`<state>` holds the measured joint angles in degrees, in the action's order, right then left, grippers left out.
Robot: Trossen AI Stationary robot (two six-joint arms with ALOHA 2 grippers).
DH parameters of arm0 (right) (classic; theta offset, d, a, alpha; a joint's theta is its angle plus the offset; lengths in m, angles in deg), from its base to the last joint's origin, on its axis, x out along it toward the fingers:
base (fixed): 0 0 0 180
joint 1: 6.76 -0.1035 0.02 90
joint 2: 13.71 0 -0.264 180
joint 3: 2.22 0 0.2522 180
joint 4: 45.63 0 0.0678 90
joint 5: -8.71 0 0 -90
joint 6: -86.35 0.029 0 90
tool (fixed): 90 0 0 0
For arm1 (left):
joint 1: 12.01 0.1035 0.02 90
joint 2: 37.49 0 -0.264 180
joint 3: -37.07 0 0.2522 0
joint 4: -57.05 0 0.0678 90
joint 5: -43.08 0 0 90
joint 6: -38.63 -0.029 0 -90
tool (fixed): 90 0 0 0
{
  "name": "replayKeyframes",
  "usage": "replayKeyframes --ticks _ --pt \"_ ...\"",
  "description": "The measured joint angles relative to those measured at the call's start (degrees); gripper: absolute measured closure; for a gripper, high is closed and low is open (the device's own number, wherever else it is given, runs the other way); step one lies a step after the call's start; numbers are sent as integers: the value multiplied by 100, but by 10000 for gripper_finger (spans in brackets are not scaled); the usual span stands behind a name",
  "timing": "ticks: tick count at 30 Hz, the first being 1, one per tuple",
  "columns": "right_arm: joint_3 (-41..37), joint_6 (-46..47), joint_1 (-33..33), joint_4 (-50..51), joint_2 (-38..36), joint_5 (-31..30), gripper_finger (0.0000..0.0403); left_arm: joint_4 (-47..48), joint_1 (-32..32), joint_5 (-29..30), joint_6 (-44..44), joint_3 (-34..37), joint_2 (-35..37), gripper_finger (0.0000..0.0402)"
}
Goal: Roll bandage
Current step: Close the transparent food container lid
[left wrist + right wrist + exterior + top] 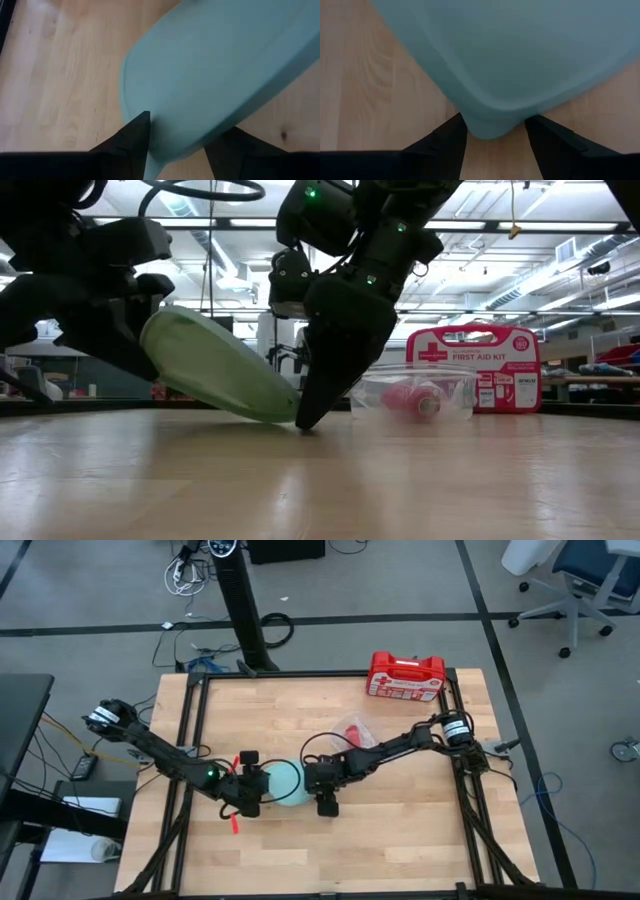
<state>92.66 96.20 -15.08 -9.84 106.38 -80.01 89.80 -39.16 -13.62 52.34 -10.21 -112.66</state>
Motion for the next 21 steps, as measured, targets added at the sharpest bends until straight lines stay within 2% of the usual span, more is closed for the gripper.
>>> replayKeyframes --ticks 8,15,17,21 --pt "15 54 -4 310 -96 159 203 197 -22 121 34 -172 0 236" --pt "20 274 -49 476 -126 242 209 207 -31 187 115 -179 0 282" --pt "20 307 -108 704 -230 152 211 218 -31 177 151 -177 0 296" --pt "20 306 -299 956 -657 -442 216 204 -31 172 153 -175 -3 319"
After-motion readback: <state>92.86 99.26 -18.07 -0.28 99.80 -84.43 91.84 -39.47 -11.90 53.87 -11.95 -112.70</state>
